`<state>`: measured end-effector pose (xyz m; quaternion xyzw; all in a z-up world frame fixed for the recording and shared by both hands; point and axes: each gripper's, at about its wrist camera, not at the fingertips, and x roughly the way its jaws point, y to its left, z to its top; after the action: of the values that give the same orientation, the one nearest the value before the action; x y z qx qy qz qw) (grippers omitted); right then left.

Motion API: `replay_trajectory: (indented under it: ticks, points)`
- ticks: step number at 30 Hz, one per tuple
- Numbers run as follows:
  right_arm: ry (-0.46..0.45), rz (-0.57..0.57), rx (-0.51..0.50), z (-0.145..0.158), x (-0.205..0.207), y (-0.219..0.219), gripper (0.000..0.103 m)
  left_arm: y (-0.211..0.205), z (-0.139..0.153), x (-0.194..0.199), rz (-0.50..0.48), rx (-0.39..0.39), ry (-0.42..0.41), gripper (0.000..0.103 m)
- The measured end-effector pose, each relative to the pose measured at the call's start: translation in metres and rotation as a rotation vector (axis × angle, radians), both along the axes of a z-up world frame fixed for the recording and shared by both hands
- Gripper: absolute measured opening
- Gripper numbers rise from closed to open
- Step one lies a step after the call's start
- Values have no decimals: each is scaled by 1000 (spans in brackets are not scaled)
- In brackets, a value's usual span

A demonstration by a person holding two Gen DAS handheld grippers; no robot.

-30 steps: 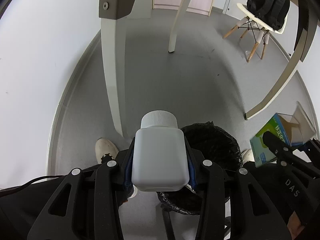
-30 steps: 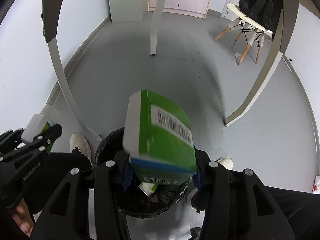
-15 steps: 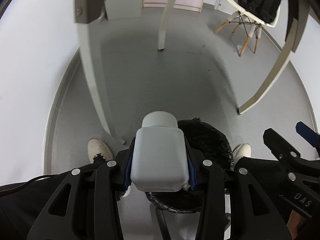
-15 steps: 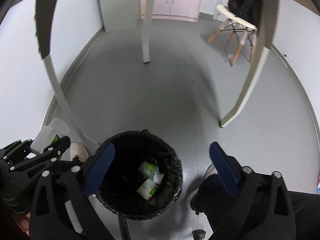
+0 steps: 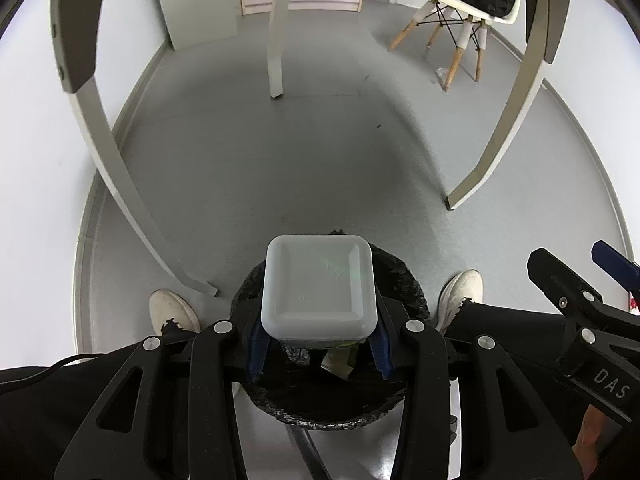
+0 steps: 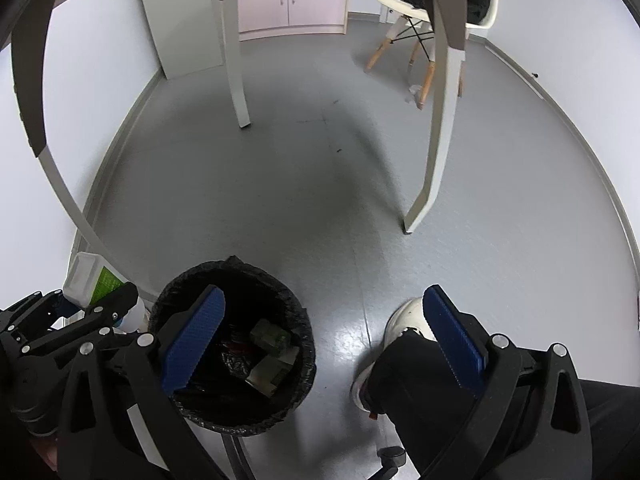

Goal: Collect trash
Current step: 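Open the left tool to drop the pill bottle while the right tool drops the green box, then raise both open tools from the bin back up toward the table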

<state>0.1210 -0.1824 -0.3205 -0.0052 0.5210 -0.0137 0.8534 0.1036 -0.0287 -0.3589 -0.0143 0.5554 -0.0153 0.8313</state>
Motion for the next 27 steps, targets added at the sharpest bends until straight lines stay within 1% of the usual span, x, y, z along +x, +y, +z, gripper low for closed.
replay_trajectory:
  ticks: [3,8,12,13,15,17,20,25,27]
  points:
    - [3,-5,-5,-1,-1,-3,95,-2,0,2,-3,-1,1,43]
    - [4,-6,-13,-2,0,-4,95,-3,2,2,0,13,-9,58]
    - [4,-3,-13,-2,0,-3,95,-1,4,1,12,16,-17,65]
    - [4,-2,-15,-2,0,-3,95,0,5,1,15,18,-20,68]
    - [3,0,-17,-2,0,-1,95,1,7,1,19,21,-28,71]
    - [2,4,-16,-1,0,1,95,2,9,1,24,23,-34,77]
    - [-2,9,-20,0,-1,4,95,5,14,-1,34,24,-50,84]
    - [-8,8,-23,4,-3,6,95,10,24,-8,58,22,-84,92]
    - [-13,8,-24,7,-5,6,95,12,29,-10,65,22,-97,93]
